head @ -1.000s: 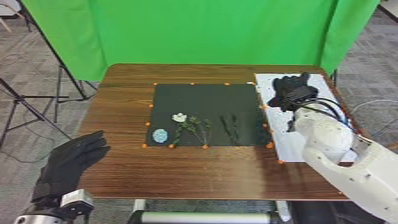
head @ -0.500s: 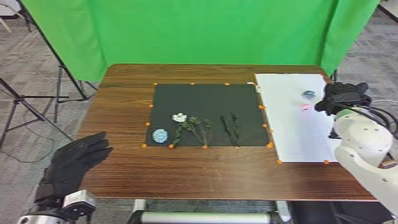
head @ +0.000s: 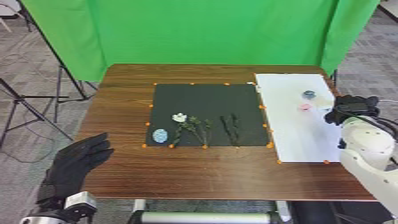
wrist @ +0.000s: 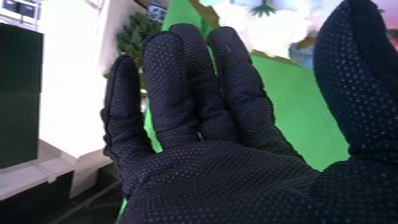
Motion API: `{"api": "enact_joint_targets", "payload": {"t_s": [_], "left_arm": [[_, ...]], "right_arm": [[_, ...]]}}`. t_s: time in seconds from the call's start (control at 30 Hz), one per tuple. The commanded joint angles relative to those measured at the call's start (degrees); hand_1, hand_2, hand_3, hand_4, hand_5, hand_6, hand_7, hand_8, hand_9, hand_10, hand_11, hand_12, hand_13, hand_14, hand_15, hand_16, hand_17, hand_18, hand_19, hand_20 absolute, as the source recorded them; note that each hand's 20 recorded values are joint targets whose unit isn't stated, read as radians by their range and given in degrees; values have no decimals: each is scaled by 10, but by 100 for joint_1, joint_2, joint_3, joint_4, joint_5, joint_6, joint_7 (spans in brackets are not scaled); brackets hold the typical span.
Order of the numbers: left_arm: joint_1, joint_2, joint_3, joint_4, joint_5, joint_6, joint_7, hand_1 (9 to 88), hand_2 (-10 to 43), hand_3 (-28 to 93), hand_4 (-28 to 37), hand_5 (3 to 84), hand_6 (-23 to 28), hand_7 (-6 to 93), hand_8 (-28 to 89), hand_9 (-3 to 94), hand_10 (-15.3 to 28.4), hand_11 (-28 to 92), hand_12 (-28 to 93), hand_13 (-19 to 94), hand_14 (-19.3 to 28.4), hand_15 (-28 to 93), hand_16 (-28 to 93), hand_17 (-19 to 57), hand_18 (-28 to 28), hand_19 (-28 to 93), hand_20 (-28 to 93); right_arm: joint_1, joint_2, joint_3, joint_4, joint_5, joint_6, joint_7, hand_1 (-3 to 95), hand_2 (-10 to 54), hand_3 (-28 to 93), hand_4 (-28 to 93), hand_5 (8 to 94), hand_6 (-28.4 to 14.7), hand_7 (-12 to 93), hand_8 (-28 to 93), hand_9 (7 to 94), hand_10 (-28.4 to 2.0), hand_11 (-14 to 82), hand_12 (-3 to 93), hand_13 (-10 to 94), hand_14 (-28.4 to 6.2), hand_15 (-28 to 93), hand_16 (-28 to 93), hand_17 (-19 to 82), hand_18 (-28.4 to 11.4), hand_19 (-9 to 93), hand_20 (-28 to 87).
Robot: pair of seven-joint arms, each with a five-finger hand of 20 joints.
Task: Arrange flowers
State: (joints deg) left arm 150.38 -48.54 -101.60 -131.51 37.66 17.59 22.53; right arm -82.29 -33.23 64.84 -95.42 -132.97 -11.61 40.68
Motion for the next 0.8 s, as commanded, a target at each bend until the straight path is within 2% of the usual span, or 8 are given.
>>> {"api": "enact_joint_targets", "payload": {"t_s": [0.03, 0.23, 0.37, 0.67, 0.8], "left_arm": [[-12, -48, 25, 26, 15, -43, -25, 279, 47, 795, -160, 452, 135, 172, -96, 378, 219, 343, 93, 256, 284, 636, -144, -91, 230, 608, 118], [-30, -50, 51, 37, 4, -50, 10, 279, 47, 794, -160, 452, 136, 171, -96, 378, 219, 343, 93, 255, 284, 636, -144, -91, 230, 608, 117], [-25, -76, 50, 41, 17, -70, -10, 280, 47, 794, -160, 453, 136, 171, -95, 378, 219, 343, 94, 255, 284, 636, -144, -91, 230, 608, 117], [-101, -91, 82, 61, 27, -101, -48, 279, 46, 795, -161, 452, 136, 172, -96, 379, 219, 342, 93, 256, 284, 636, -144, -92, 230, 608, 117], [-112, -111, 85, 54, 33, -82, -53, 279, 46, 795, -161, 452, 135, 172, -96, 379, 220, 342, 93, 255, 284, 636, -144, -92, 231, 608, 118]], "right_arm": [[75, -91, 94, 185, 14, -167, 193, 292, -95, 853, -283, 459, -69, 323, -175, 485, -178, 273, 171, 400, -193, 802, 145, 104, -250, 752, 322], [-33, -176, 205, 268, 348, 14, 327, 296, -95, 863, -283, 463, -68, 325, -174, 499, -169, 280, 170, 409, -186, 802, 142, 105, -248, 751, 321], [-41, -223, 189, 305, 310, -5, 350, 301, -95, 868, -283, 473, -63, 334, -177, 518, -157, 288, 167, 417, -179, 801, 142, 109, -245, 751, 321], [-33, -347, 123, 390, 342, -10, 362, 307, -95, 862, -283, 482, -58, 345, -184, 534, -153, 291, 164, 424, -174, 798, 147, 110, -244, 751, 322], [20, -350, 17, 428, 239, 41, 344, 328, -94, 854, -283, 500, -36, 364, -191, 567, -135, 298, 163, 440, -160, 790, 151, 116, -240, 750, 320]]}}
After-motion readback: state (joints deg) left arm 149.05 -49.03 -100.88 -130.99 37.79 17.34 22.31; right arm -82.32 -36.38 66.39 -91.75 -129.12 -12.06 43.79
